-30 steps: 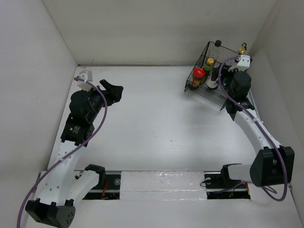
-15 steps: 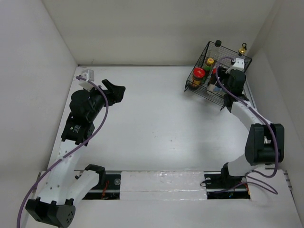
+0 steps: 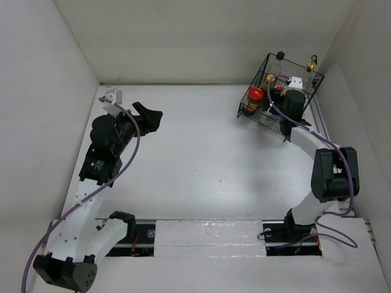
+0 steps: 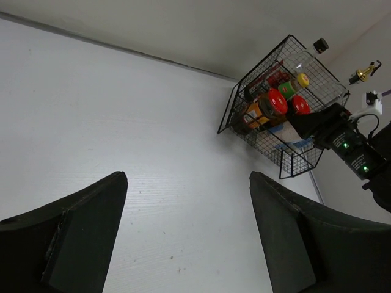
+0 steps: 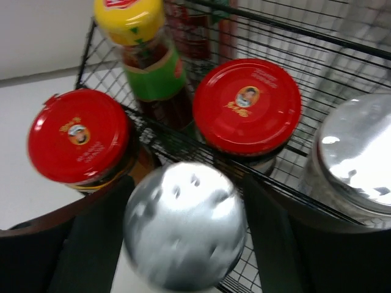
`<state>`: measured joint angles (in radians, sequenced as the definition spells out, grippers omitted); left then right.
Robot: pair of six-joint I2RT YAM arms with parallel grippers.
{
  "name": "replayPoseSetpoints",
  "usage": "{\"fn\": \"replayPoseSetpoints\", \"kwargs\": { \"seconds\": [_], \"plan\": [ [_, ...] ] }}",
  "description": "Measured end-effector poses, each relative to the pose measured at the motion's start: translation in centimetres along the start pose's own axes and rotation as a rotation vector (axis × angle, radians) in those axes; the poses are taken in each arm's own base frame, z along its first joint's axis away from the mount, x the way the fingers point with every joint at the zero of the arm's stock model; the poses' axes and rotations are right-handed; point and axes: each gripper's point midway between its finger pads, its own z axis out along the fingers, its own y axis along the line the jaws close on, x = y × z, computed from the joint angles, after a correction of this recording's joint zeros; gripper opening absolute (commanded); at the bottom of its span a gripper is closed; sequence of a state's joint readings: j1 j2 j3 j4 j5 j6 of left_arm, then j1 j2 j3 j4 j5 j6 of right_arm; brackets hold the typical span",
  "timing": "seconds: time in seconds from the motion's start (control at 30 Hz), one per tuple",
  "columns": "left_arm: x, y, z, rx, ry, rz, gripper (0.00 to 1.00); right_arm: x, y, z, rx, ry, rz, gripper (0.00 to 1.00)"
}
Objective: Organize the condiment bottles
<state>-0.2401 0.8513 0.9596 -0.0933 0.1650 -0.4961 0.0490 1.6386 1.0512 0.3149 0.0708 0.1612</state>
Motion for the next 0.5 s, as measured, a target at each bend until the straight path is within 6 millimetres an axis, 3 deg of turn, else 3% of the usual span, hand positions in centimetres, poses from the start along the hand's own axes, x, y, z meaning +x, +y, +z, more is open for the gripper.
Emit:
{"fn": "replayPoseSetpoints", "kwargs": {
  "seconds": [0.13,0.33,0.5],
  "plan": [
    [0.0,0.0,0.0,0.000,0.001,0.001,0.79,-0.5,1.0,0.0,-0.015,-0.015,0.000,1.00],
    [0.0,0.0,0.0,0.001,0.001,0.001,0.83,-2.1,2.3,-1.3,-0.014,-0.042,-0.009,1.00],
    [0.0,-0.2,0.0,0.011,-0.001,-0.001,0.82,-6.7,4.6,-4.7,-0.051,-0.142,-0.004,1.00]
  ]
}}
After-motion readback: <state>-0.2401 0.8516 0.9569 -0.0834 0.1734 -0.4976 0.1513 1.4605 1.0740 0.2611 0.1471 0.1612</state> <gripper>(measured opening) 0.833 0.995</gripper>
